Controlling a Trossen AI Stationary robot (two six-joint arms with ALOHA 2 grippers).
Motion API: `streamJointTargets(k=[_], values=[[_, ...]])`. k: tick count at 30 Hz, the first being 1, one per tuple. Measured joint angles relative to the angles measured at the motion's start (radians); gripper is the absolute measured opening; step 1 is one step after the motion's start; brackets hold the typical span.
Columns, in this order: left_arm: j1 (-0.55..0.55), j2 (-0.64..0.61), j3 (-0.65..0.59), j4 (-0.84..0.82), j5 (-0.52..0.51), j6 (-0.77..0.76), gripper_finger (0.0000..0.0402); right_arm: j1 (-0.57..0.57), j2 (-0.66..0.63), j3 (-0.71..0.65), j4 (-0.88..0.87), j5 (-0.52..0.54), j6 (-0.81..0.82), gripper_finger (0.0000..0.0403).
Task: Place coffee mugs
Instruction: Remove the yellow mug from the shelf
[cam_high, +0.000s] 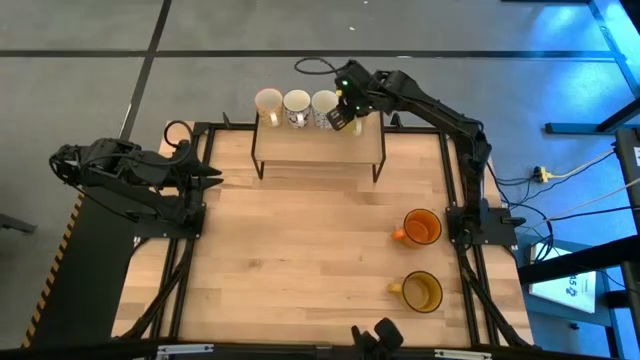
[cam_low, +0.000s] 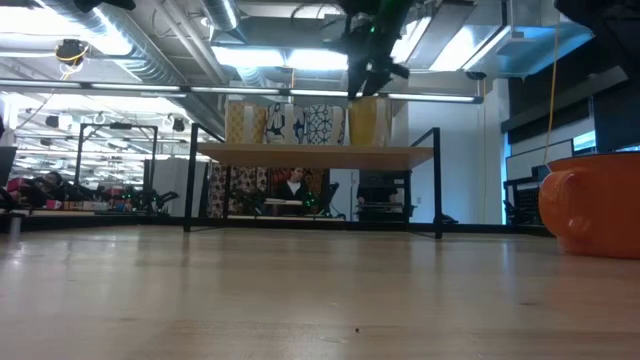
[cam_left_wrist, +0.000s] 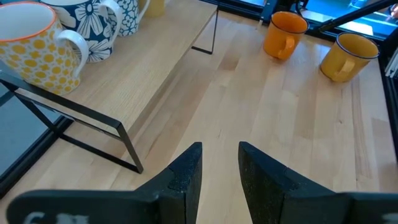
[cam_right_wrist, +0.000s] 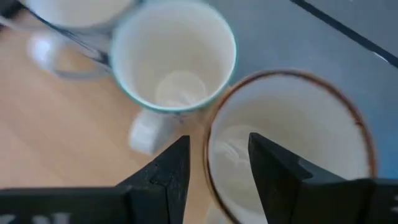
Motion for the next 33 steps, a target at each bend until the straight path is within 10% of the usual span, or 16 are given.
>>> streamJointTargets(k=[7,15,33], values=[[0.0,0.0,0.0,0.0,0.0,-0.001,0.0098,0.0,0.033,-0.001,-0.049,-0.004,-0.003,0.0135],[0.0,0.0,0.0,0.0,0.0,0.0,0.0098,0.005,0.029,-0.001,-0.076,-0.003,-0.022,0.0014],[0.0,0.0,0.0,0.001,0.0,-0.001,0.0098,0.298,-0.089,-0.001,-0.13,-0.007,0.114,0.0004]])
